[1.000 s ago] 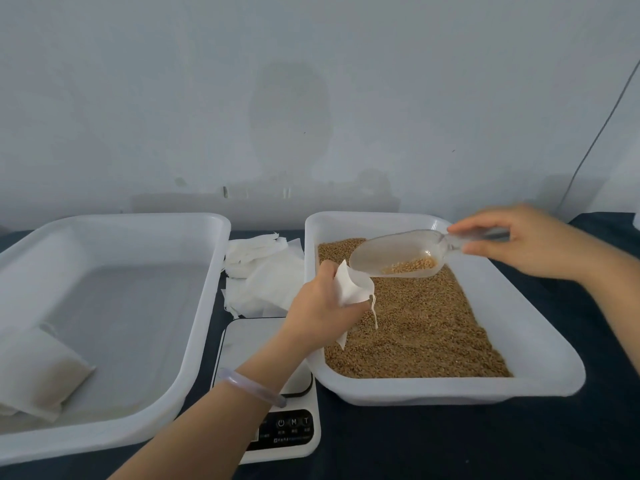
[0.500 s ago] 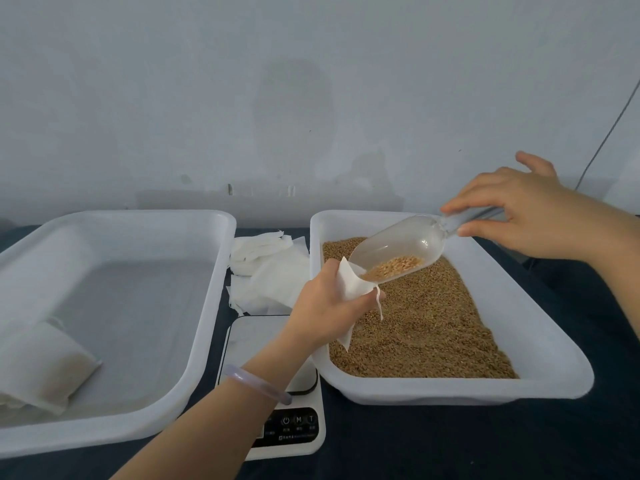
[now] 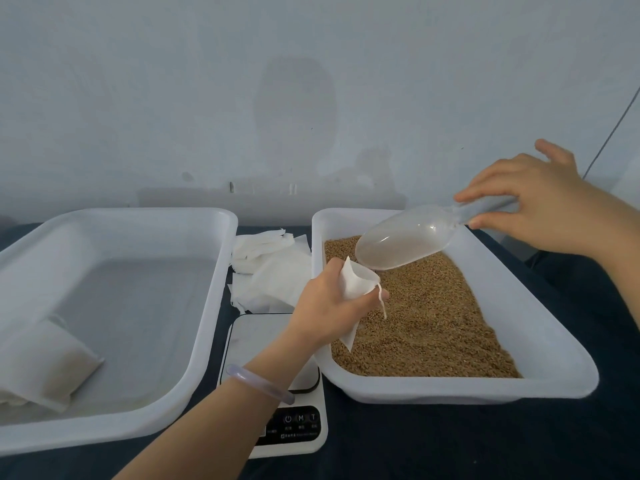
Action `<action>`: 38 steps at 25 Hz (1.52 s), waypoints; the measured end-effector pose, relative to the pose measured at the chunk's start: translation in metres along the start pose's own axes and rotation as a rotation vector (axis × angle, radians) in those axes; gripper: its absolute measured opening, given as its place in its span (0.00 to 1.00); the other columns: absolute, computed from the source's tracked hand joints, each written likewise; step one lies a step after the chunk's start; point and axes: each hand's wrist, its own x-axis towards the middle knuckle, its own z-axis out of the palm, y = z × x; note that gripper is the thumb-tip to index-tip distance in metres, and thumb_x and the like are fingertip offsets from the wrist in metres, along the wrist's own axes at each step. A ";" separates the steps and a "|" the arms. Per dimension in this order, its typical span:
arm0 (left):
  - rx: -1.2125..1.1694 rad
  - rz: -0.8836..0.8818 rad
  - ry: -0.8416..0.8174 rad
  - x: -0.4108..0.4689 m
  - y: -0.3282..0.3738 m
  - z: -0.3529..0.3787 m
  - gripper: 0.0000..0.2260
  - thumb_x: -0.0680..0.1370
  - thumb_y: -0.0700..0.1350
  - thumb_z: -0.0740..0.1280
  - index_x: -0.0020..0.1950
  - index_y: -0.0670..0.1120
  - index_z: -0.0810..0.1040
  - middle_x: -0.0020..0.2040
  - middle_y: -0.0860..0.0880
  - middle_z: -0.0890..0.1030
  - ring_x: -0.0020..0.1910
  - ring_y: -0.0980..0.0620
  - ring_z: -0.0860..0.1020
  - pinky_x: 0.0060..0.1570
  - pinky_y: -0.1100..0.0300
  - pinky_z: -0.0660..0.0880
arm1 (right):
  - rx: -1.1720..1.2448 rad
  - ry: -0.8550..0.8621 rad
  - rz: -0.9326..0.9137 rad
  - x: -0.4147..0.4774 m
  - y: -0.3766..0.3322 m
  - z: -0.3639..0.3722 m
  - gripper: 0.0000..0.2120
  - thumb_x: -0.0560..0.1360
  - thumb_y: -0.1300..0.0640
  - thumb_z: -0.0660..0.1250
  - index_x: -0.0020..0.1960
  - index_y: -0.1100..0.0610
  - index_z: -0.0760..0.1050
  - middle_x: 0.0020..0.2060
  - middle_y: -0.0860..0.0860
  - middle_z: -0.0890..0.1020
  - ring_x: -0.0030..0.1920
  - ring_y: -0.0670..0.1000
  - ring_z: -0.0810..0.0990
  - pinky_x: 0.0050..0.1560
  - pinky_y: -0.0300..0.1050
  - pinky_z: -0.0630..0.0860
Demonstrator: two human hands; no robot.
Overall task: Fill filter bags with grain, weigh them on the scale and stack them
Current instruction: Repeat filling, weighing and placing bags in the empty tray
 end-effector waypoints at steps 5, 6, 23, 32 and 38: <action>0.002 0.013 0.025 0.001 -0.001 0.001 0.18 0.69 0.58 0.73 0.46 0.49 0.70 0.38 0.55 0.79 0.33 0.59 0.78 0.29 0.67 0.71 | -0.038 -0.305 0.186 -0.021 0.006 0.064 0.14 0.73 0.45 0.67 0.58 0.41 0.76 0.57 0.39 0.77 0.63 0.45 0.70 0.72 0.53 0.43; 0.008 0.016 0.031 0.001 -0.002 0.001 0.17 0.69 0.58 0.73 0.45 0.49 0.70 0.38 0.55 0.79 0.34 0.59 0.78 0.29 0.67 0.70 | -0.011 -0.354 0.165 -0.028 -0.001 0.080 0.13 0.73 0.44 0.67 0.57 0.39 0.75 0.55 0.36 0.76 0.62 0.42 0.70 0.73 0.54 0.41; -0.024 0.024 0.029 0.001 -0.004 0.002 0.19 0.67 0.59 0.74 0.45 0.49 0.71 0.34 0.57 0.78 0.31 0.61 0.75 0.29 0.67 0.70 | 0.488 -0.207 0.255 -0.043 0.029 0.052 0.12 0.75 0.53 0.65 0.55 0.40 0.73 0.52 0.38 0.78 0.54 0.42 0.76 0.59 0.44 0.67; -0.006 0.033 0.007 0.000 -0.004 0.001 0.19 0.68 0.58 0.73 0.47 0.49 0.70 0.37 0.59 0.81 0.34 0.62 0.78 0.32 0.64 0.75 | 0.062 -0.022 -0.031 -0.017 -0.001 0.006 0.13 0.73 0.52 0.67 0.57 0.47 0.79 0.52 0.45 0.78 0.59 0.50 0.73 0.71 0.48 0.39; -0.018 0.015 0.016 -0.002 -0.001 -0.001 0.19 0.67 0.59 0.74 0.49 0.51 0.71 0.38 0.58 0.80 0.36 0.62 0.78 0.36 0.64 0.75 | -0.039 0.046 -0.151 -0.014 -0.011 0.000 0.18 0.72 0.42 0.66 0.56 0.51 0.81 0.50 0.51 0.81 0.56 0.58 0.76 0.71 0.54 0.42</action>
